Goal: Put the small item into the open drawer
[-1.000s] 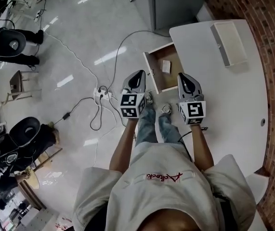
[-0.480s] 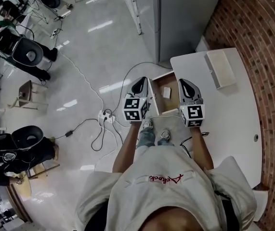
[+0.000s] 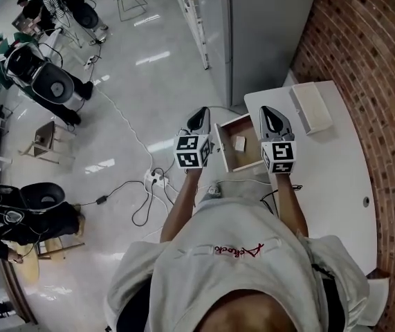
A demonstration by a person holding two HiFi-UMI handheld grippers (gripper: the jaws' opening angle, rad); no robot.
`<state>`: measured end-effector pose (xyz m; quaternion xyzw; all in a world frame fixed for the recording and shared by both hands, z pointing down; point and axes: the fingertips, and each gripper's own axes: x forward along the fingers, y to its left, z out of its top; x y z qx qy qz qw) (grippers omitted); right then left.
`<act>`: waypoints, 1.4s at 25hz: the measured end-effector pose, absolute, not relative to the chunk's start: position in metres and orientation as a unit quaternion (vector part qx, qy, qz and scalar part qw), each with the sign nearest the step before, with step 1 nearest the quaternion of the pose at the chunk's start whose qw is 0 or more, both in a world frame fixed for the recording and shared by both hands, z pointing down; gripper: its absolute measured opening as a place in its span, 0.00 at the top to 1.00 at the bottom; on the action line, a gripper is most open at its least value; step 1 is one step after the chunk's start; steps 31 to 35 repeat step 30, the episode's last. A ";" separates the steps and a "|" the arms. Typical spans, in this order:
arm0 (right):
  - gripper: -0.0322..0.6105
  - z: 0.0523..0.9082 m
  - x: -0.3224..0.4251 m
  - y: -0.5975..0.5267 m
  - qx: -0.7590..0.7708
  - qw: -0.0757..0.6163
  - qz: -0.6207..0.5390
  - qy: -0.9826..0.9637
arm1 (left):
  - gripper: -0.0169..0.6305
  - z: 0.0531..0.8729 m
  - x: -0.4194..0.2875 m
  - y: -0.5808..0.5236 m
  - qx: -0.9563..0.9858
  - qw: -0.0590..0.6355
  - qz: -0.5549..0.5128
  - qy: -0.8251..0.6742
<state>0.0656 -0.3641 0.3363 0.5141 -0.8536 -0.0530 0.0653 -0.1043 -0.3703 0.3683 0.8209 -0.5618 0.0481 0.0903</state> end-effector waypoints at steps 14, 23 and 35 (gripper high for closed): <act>0.93 0.346 0.093 -0.357 0.511 0.067 -0.048 -0.856 | 0.96 0.363 -0.079 -0.363 0.816 0.079 0.040 -0.572; 0.93 0.346 0.082 -0.350 0.508 0.072 -0.046 -0.857 | 0.96 0.364 -0.089 -0.356 0.814 0.079 0.043 -0.574; 0.93 0.344 0.078 -0.354 0.508 0.073 -0.056 -0.856 | 0.96 0.364 -0.090 -0.360 0.813 0.075 0.044 -0.575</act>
